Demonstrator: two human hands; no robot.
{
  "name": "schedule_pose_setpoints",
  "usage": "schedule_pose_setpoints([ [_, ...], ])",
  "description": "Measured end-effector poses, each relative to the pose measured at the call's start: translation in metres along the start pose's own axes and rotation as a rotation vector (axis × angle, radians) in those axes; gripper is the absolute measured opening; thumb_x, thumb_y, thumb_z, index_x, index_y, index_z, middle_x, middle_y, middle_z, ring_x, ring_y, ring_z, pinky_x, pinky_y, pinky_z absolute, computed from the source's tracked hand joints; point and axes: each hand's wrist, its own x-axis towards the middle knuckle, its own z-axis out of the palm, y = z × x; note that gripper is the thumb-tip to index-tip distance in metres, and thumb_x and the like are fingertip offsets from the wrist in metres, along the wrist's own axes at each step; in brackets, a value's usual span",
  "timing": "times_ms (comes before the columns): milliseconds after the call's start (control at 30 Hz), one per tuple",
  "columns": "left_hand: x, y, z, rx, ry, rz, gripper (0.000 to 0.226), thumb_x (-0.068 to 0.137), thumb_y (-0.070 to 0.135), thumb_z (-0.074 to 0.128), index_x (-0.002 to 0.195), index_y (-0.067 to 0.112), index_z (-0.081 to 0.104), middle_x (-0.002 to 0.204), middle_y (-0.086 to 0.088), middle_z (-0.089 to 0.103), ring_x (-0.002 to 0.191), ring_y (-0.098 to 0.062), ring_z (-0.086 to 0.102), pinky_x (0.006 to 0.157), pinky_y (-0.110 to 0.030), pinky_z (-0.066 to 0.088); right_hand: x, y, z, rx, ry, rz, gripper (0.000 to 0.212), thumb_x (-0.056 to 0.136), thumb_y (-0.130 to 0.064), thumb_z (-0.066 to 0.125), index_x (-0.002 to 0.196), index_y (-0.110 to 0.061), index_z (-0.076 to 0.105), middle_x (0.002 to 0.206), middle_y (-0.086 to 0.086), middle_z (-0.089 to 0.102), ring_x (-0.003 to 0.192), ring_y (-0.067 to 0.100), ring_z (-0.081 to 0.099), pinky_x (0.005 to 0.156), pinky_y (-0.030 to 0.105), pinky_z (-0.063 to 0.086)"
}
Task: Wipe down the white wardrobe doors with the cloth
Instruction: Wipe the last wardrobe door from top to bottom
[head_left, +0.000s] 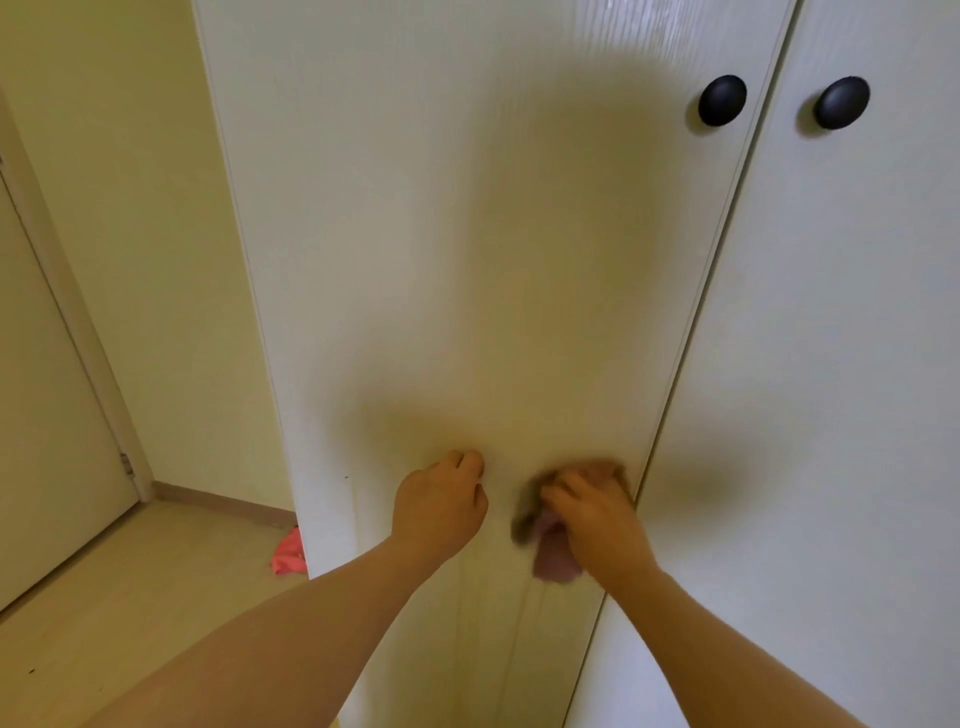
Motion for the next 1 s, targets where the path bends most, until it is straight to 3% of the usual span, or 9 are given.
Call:
schedule_pose_setpoints([
  [100, 0.001, -0.003, -0.002, -0.015, 0.029, 0.052, 0.009, 0.078, 0.013, 0.068, 0.085, 0.010, 0.064, 0.074, -0.002, 0.062, 0.049, -0.021, 0.052, 0.043, -0.019, 0.017, -0.007, 0.004, -0.004, 0.063, -0.207, -0.030, 0.034, 0.040, -0.019, 0.089, 0.068, -0.020, 0.072, 0.075, -0.005, 0.068, 0.068, 0.015, 0.066, 0.057, 0.025, 0.056],
  [167, 0.008, -0.002, -0.003, 0.032, 0.038, 0.082, 0.023, 0.059, 0.009, 0.080, 0.066, 0.013, 0.059, 0.055, 0.002, 0.053, 0.034, -0.017, 0.043, 0.040, -0.013, 0.007, 0.019, 0.007, -0.017, 0.057, -0.084, -0.006, 0.014, 0.060, -0.014, 0.072, 0.074, -0.015, 0.073, 0.077, 0.000, 0.068, 0.070, 0.021, 0.066, 0.061, 0.026, 0.054],
  [333, 0.013, 0.003, -0.006, 0.047, 0.055, 0.100, 0.018, 0.053, 0.015, 0.071, 0.059, 0.014, 0.055, 0.048, 0.002, 0.049, 0.029, -0.018, 0.040, 0.038, -0.014, 0.002, 0.069, 0.003, -0.037, 0.062, 0.231, 0.215, 0.033, 0.076, -0.015, 0.043, 0.091, -0.007, 0.071, 0.088, 0.012, 0.065, 0.080, 0.031, 0.060, 0.070, 0.035, 0.051],
  [467, 0.011, -0.003, -0.005, 0.033, 0.093, 0.075, 0.009, 0.071, 0.016, 0.065, 0.072, 0.012, 0.057, 0.059, 0.001, 0.057, 0.040, -0.021, 0.050, 0.040, -0.016, 0.006, 0.026, -0.005, -0.019, -0.041, 0.018, 0.076, 0.017, 0.067, -0.015, 0.063, 0.081, -0.015, 0.072, 0.082, 0.004, 0.066, 0.079, 0.025, 0.058, 0.060, 0.034, 0.055],
  [533, 0.009, -0.008, -0.007, -0.018, 0.122, 0.060, 0.006, 0.082, 0.016, 0.059, 0.085, 0.010, 0.061, 0.069, -0.003, 0.062, 0.050, -0.024, 0.055, 0.040, -0.018, 0.018, 0.028, -0.007, -0.022, 0.026, -0.039, 0.089, 0.024, 0.068, -0.016, 0.052, 0.082, -0.013, 0.071, 0.081, 0.003, 0.067, 0.072, 0.026, 0.064, 0.061, 0.034, 0.056],
  [667, 0.003, -0.008, -0.011, -0.040, 0.023, -0.007, 0.024, 0.096, 0.025, 0.044, 0.115, 0.016, 0.055, 0.098, 0.000, 0.063, 0.078, -0.023, 0.061, 0.064, -0.028, 0.048, 0.071, -0.019, -0.045, 0.186, 0.221, 0.471, 0.025, 0.073, -0.001, 0.051, 0.091, -0.001, 0.066, 0.084, 0.013, 0.068, 0.081, 0.036, 0.062, 0.069, 0.040, 0.050],
  [800, -0.002, -0.005, -0.011, -0.031, 0.018, -0.003, 0.028, 0.097, 0.027, 0.041, 0.120, 0.020, 0.053, 0.105, 0.004, 0.063, 0.081, -0.019, 0.062, 0.067, -0.027, 0.048, 0.058, -0.020, -0.040, -0.035, 0.175, 0.273, 0.008, 0.069, -0.014, 0.067, 0.076, -0.010, 0.066, 0.081, 0.007, 0.067, 0.071, 0.033, 0.062, 0.050, 0.029, 0.048],
  [900, -0.004, -0.014, -0.012, -0.011, 0.027, -0.021, 0.027, 0.098, 0.028, 0.038, 0.121, 0.022, 0.051, 0.105, 0.007, 0.061, 0.080, -0.016, 0.060, 0.067, -0.024, 0.046, 0.035, -0.022, -0.020, -0.048, -0.024, 0.189, 0.039, 0.038, -0.008, 0.090, 0.070, -0.012, 0.069, 0.079, 0.007, 0.066, 0.065, 0.030, 0.064, 0.044, 0.027, 0.048],
  [1000, -0.007, -0.022, -0.012, -0.029, 0.039, -0.043, 0.026, 0.098, 0.025, 0.039, 0.119, 0.020, 0.052, 0.103, 0.006, 0.061, 0.077, -0.017, 0.060, 0.066, -0.024, 0.048, 0.043, -0.027, -0.022, 0.077, 0.013, 0.300, 0.023, 0.059, 0.001, 0.079, 0.072, -0.012, 0.066, 0.080, 0.009, 0.062, 0.068, 0.030, 0.062, 0.050, 0.032, 0.050],
])
